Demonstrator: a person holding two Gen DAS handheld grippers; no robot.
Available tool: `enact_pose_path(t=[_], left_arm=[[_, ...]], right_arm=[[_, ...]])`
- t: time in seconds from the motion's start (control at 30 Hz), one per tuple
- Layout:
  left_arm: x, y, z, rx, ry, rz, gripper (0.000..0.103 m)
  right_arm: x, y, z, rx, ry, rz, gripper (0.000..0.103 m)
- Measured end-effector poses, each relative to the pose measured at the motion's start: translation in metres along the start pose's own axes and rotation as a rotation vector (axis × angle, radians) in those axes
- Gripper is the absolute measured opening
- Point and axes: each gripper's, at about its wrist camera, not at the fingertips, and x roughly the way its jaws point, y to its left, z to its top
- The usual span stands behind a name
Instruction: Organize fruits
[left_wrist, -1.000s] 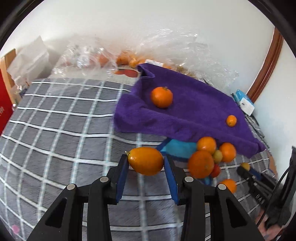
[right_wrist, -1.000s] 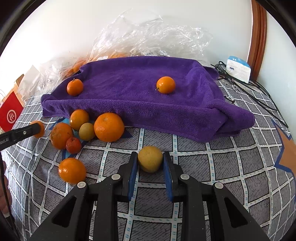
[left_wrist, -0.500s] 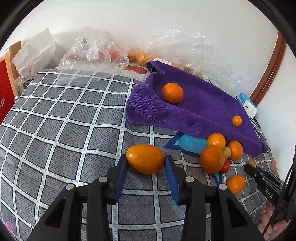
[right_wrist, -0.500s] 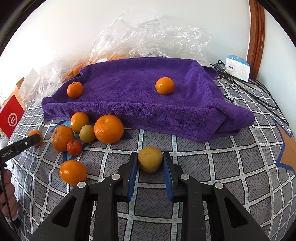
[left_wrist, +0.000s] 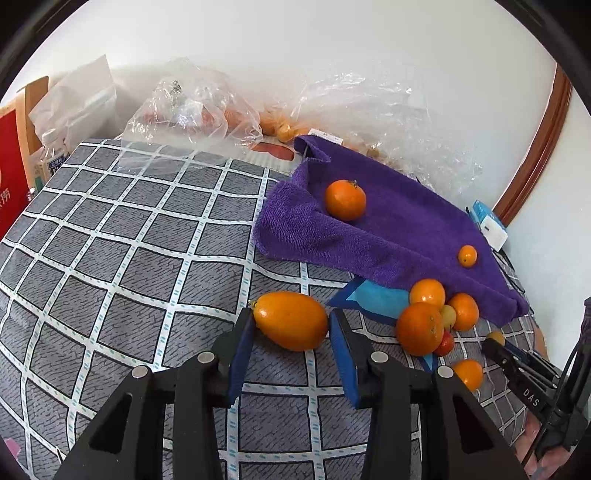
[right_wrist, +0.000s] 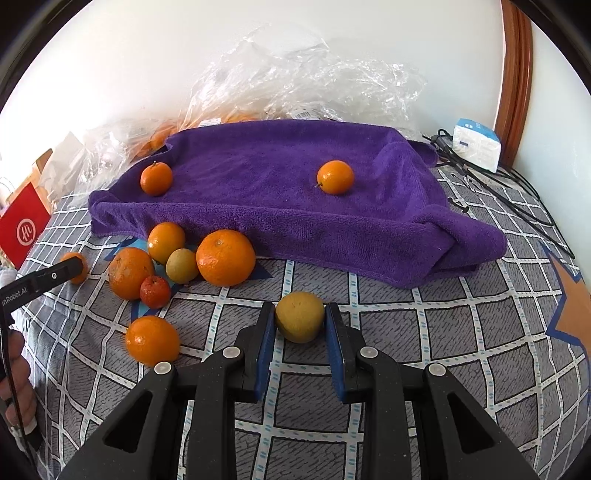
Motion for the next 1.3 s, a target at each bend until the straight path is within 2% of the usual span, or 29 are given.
enact_pose_path(t=[0.43,1.3], left_arm=[[-0.021,-0.008,-0.002,0.036,-0.113,-0.007,0.039],[-0.023,-0.004,-0.002,0.018,-0.120,-0.007,0.039]], right_arm=[[-0.003,-0.004,0.000,0.024,-0.015,-0.001,0.027],[-0.003,-0.007,0.001,0.049,-0.018,0.009,0.027]])
